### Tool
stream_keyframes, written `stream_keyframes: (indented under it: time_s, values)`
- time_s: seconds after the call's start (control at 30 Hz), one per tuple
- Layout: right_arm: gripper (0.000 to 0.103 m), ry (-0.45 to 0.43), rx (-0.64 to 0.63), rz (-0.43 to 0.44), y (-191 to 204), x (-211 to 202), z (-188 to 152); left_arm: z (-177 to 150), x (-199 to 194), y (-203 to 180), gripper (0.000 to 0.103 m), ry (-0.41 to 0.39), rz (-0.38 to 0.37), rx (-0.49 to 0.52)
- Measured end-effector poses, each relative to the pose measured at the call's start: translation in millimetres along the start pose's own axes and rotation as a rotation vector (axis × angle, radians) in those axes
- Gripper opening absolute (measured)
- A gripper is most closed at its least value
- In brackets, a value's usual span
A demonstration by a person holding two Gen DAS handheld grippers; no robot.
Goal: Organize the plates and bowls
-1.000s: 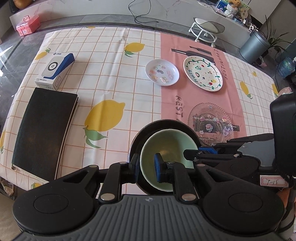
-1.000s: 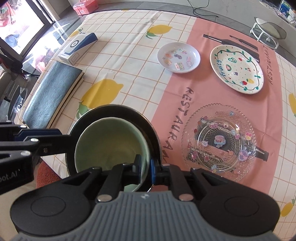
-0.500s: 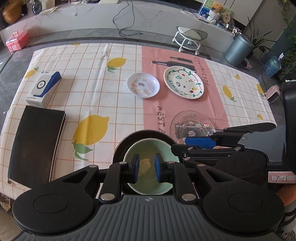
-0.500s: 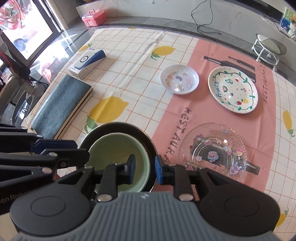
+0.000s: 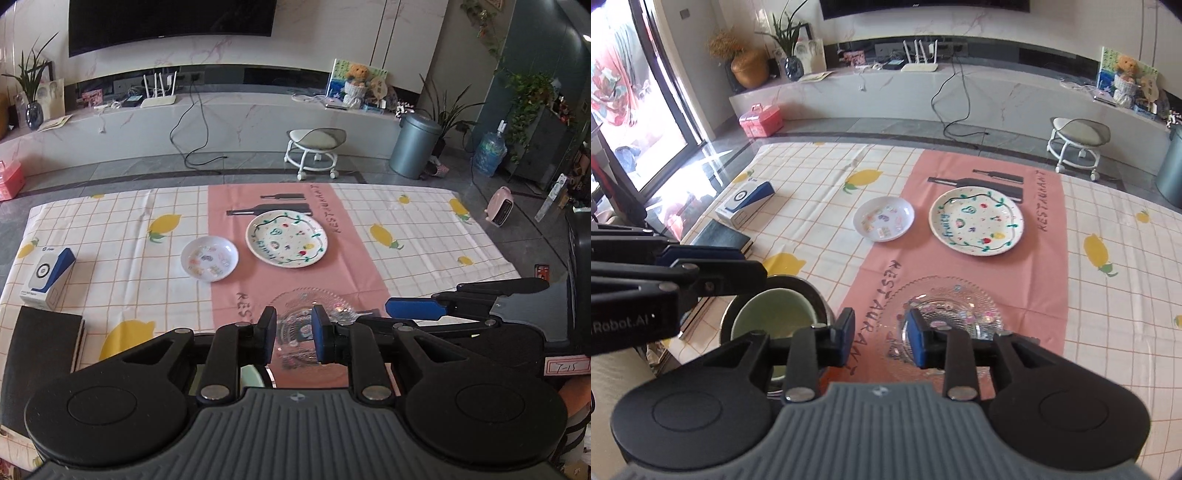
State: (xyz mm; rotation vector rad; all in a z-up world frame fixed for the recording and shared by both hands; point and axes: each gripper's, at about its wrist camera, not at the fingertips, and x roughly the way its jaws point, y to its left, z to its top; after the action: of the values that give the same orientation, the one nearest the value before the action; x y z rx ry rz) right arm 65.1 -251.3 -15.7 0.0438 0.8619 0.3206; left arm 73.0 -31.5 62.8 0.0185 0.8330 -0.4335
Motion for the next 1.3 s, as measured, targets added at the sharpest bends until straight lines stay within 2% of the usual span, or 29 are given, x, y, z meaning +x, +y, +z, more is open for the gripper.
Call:
stream_keyframes:
  time_s: [0.13,0.27,0.4,0.57,0.77,0.9,1.03,1.13,1.23,1.3]
  values:
    - [0.04,-0.099,0.035,-0.059,-26.8,-23.5,-24.9,-6.7,5.6,-21.2,0.023,-0.028,-0.083,-0.022]
    - [0.041,-0.163,0.082,-0.122,-53.5,-36.2,-52.3,-18.3,14.3,-38.4,0.023,-0.071,-0.149,-0.031]
    - [0.041,-0.217,0.136,-0.161,-74.8,-41.6,-81.0,-31.0,27.8,-51.6,0.023,-0.088,-0.162,-0.026]
    - [0.041,-0.252,0.218,-0.192,-91.0,-34.6,-113.2,-53.6,49.7,-59.1,0.023,-0.045,-0.18,-0.07]
    - [0.041,-0.251,0.228,-0.167,-94.7,-14.5,-139.2,-78.8,75.3,-61.3,0.023,-0.027,-0.117,-0.123]
    - [0.041,-0.227,0.289,-0.108,-99.9,5.6,-143.0,-88.9,85.0,-59.0,0.023,-0.061,-0.005,-0.167]
    - [0.041,-0.197,0.349,-0.033,-103.3,27.2,-139.5,-94.0,98.2,-57.3,0.022,-0.06,0.069,-0.199]
    - [0.04,-0.19,0.333,-0.017,-100.9,39.8,-131.4,-96.1,112.9,-56.7,0.018,-0.045,0.133,-0.207]
    - [0.04,-0.171,0.34,0.006,-102.5,53.2,-121.1,-96.7,123.7,-55.5,0.015,-0.035,0.165,-0.207]
    - [0.034,-0.157,0.357,0.031,-105.1,62.6,-115.7,-96.0,127.7,-51.7,0.015,-0.033,0.175,-0.224]
